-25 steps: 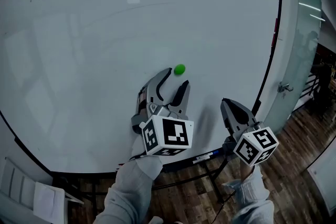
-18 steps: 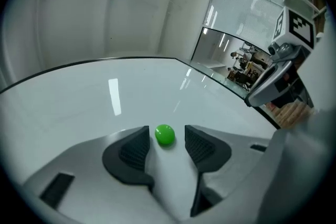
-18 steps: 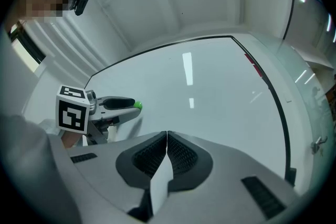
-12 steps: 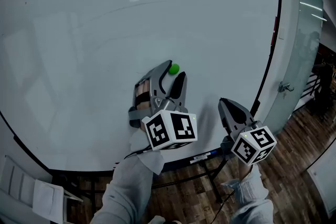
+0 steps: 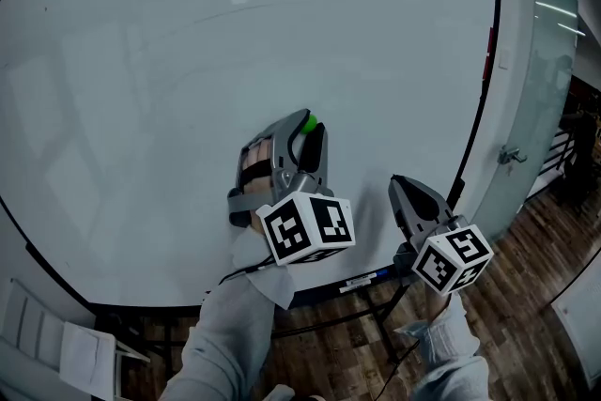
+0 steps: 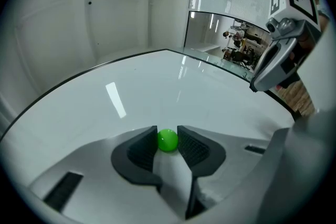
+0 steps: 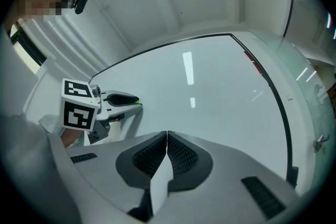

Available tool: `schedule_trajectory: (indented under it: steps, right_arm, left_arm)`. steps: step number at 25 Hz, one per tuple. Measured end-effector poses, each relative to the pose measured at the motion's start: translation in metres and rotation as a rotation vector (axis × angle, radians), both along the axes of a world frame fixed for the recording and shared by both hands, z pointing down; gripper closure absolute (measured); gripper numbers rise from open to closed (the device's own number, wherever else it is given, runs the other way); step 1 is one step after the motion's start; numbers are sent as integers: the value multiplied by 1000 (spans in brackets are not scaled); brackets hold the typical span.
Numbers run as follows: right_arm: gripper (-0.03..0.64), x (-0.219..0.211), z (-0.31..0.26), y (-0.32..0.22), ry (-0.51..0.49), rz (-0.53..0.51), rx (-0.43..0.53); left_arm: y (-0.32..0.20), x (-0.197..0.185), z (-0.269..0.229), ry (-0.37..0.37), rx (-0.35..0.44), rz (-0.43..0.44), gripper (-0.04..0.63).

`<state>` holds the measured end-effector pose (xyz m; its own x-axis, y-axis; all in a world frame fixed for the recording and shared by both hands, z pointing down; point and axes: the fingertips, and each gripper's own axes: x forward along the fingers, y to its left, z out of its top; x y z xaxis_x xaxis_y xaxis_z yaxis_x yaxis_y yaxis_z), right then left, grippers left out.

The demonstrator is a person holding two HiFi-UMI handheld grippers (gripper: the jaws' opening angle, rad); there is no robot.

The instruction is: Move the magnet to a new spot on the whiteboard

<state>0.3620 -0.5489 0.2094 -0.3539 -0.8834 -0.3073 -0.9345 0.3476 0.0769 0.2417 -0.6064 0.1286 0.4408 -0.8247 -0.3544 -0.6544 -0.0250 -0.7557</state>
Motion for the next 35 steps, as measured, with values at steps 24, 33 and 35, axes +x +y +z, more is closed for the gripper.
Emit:
schedule_trajectory:
  steps: [24,33,35]
  right_arm:
    - [589,-1,8,-7,-18,-11,-8]
    - [589,-22,9,8,-27,-7,-6]
    - [589,-29,10,11,-27,-6,-6]
  left_arm:
    - [21,-1,-1,36,21,84,474]
    - [31,-25,1,50,9,87,474]
    - [31,-36,4,66,-3,88,474]
